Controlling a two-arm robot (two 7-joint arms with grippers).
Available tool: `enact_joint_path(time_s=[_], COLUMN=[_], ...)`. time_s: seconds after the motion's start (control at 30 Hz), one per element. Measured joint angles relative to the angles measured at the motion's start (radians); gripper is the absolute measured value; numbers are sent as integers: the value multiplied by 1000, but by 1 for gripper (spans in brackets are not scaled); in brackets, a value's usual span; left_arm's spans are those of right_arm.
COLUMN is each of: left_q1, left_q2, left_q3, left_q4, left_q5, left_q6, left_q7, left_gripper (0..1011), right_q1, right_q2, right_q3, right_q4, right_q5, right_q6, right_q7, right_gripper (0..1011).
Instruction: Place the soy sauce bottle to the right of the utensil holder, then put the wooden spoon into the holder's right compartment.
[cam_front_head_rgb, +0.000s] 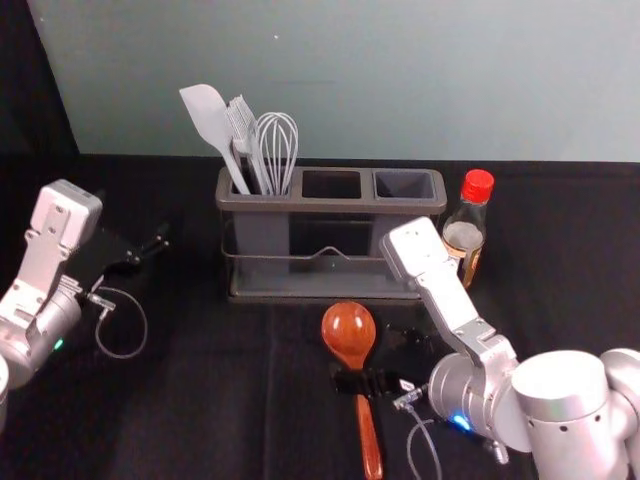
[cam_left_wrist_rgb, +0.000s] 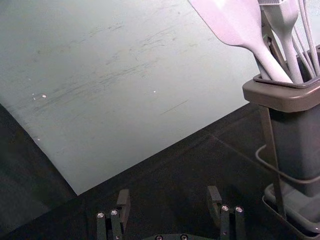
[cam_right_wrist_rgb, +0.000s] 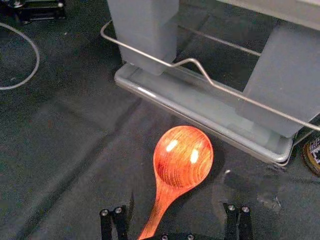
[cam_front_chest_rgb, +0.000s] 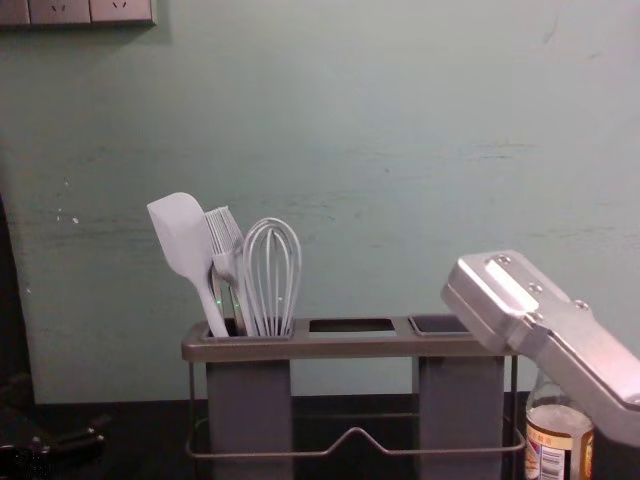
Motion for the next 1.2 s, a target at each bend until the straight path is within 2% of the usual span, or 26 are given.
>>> enact_joint_path(time_s=[0.3, 0.7, 1.2], left_q1=[0, 0, 0], left_q2=[0, 0, 0], left_q3=[0, 0, 0], left_q4=[0, 0, 0], left_q5=[0, 0, 0], left_q6=[0, 0, 0], left_q7=[0, 0, 0], left_gripper=[1005, 1005, 1005], right_q1=[20, 59, 79], right_q2=[-41, -64, -86], right_q3=[3, 5, 6], right_q4=[49, 123, 166], right_q5=[-29, -56, -87], right_q6=[-18, -58, -91], right_q7=[-10, 14, 46], right_gripper=[1004, 1004, 1004])
